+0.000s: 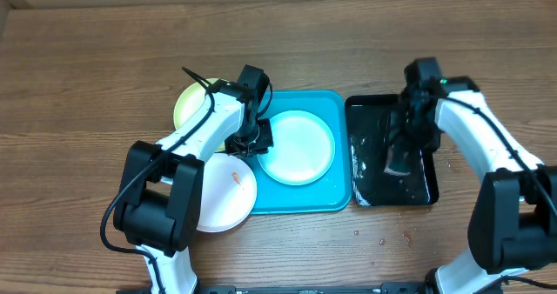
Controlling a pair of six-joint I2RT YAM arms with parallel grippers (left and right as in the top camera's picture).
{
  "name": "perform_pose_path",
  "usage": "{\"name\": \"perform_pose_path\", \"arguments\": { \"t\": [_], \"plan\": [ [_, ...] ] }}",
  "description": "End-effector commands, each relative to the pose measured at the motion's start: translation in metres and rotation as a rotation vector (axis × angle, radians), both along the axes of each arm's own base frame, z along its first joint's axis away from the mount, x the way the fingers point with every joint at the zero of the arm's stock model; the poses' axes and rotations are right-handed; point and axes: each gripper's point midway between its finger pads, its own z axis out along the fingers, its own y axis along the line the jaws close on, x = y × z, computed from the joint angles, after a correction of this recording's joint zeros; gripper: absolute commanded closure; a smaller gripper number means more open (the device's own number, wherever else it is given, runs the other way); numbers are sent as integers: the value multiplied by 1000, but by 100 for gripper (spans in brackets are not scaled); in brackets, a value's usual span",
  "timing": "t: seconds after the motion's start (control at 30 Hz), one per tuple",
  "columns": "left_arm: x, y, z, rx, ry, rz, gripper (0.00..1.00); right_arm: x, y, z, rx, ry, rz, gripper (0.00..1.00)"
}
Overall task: Clean dirty plates on tray and stack at the side
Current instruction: 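Drop the green sponge into the black tray and raise the right gripper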
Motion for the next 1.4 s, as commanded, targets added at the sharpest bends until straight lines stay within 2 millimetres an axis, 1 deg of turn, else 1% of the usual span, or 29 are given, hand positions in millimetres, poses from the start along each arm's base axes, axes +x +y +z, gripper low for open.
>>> {"name": "perform_pose_path", "arguments": {
  "t": [0.0, 0.2, 0.27, 0.3, 0.43, 0.53, 0.7, 0.73, 0.77, 0.83, 0.9, 0.97, 1.0, 1.03, 1.07, 1.23, 1.37],
  "plan": [
    [1, -2, 0, -2, 7, -6, 73, 24, -17, 25, 5, -82, -69, 39],
    [-5, -7, -3, 6, 14, -26, 74, 27, -66, 27, 0, -99, -219, 39],
    [-6, -10, -5, 12, 6, -38, 74, 25, -82, 26, -2, -97, -263, 32],
    [-7, -9, -7, 31, -1, -47, 73, 23, -93, 26, -3, -96, -295, 0],
    [-7, -8, -7, 60, -12, -54, 73, 20, -111, 26, -6, -98, -346, 0],
    [-6, -7, -7, 65, -17, -54, 73, 19, -117, 26, -6, -98, -363, 0],
    [-6, -6, -8, 70, -17, -54, 75, 19, -117, 26, -6, -98, -363, 0],
    [-6, -6, -8, 70, -16, -54, 78, 19, -117, 26, -6, -98, -363, 0],
    [-7, -6, -9, 73, -14, -54, 87, 19, -117, 26, -6, -98, -363, 0],
    [-8, -4, -11, 76, -13, -52, 92, 19, -117, 26, -6, -98, -363, 0],
    [-10, -3, -15, 79, -14, -51, 91, 19, -117, 26, -6, -98, -363, 0],
    [-10, -4, -18, 76, -20, -51, 85, 19, -117, 26, -6, -98, -363, 0],
    [-9, -4, -19, 74, -25, -51, 85, 19, -117, 26, -6, -98, -364, 0],
    [-8, -4, -19, 72, -27, -51, 89, 19, -117, 26, -6, -98, -364, 0],
    [-6, -4, -19, 69, -34, -48, 96, 19, -117, 26, -6, -98, -364, 0],
    [2, -6, -12, 21, -40, -30, 96, 19, -117, 26, -6, -98, -363, 0],
    [13, -13, 3, -115, -27, -29, 96, 19, -117, 26, -6, -98, -364, 0]
  ]
}}
